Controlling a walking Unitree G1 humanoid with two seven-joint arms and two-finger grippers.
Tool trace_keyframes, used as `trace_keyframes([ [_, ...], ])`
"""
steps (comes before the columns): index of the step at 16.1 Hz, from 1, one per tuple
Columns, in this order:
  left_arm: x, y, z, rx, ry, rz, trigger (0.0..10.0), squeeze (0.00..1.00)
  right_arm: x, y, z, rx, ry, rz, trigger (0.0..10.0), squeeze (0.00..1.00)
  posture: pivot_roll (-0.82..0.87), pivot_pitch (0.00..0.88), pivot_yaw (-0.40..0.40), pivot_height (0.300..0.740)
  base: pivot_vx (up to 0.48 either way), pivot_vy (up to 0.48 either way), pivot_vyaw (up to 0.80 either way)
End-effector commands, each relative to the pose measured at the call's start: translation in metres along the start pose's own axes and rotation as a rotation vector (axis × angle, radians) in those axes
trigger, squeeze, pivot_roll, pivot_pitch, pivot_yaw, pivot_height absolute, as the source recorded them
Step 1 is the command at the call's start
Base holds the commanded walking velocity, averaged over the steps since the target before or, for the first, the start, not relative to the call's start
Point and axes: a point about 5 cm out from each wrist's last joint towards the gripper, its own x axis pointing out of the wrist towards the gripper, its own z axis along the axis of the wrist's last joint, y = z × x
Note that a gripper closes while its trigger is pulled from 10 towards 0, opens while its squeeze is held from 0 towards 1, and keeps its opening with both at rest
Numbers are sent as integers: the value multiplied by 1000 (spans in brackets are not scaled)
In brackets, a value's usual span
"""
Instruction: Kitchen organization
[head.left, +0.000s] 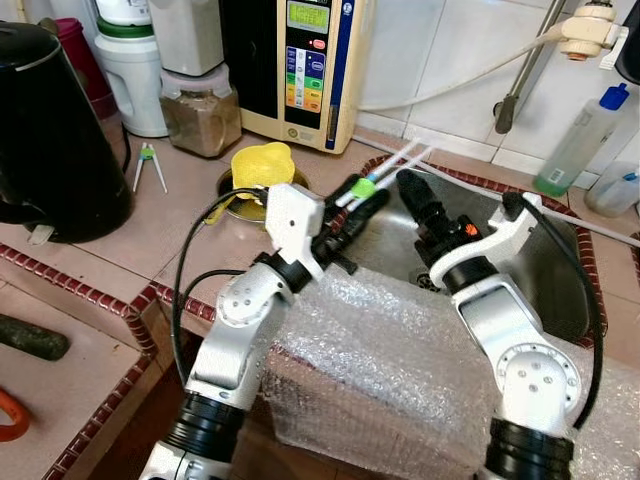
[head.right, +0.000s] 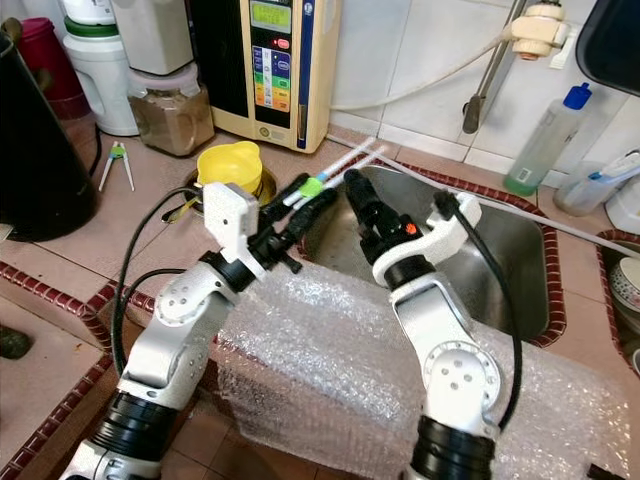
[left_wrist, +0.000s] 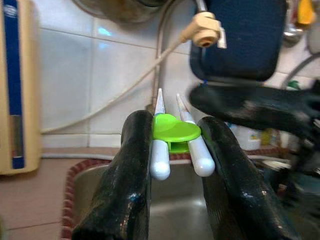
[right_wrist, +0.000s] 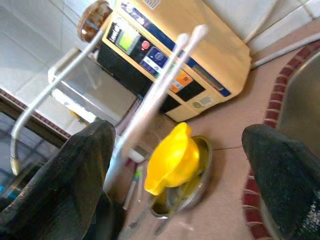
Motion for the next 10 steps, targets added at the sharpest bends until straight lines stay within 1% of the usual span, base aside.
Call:
trace_keyframes([
  [1, 2, -7, 4, -3, -14, -29, 0, 0, 2, 0, 2, 35, -11, -5, 10000, 0, -18, 53, -81, 740, 0, 0, 0],
  [3, 2, -11, 4, -6, -11, -49, 0, 0, 8, 1, 2, 78, -12, 0, 10000, 0, -16, 53, -82, 740, 0, 0, 0],
  [4, 2, -13, 2, -7, -6, -52, 0, 0, 11, 3, 2, 86, -3, 18, 10000, 0, -16, 52, -83, 740, 0, 0, 0],
  [5, 1, -14, 3, -11, -6, -55, 0, 0, 16, 7, 3, 116, -4, 41, 1961, 0, -14, 52, -85, 740, 0, 0, 0],
  [6, 2, -15, 3, -12, -7, -57, 0, 0, 18, 8, 3, 132, -8, 48, 0, 0, -12, 51, -86, 740, 0, 0, 0],
  [10, 1, -17, 4, -14, -7, -62, 0, 0, 26, 7, 11, 203, -52, 52, 0, 0, -7, 51, -87, 740, 0, 0, 0],
])
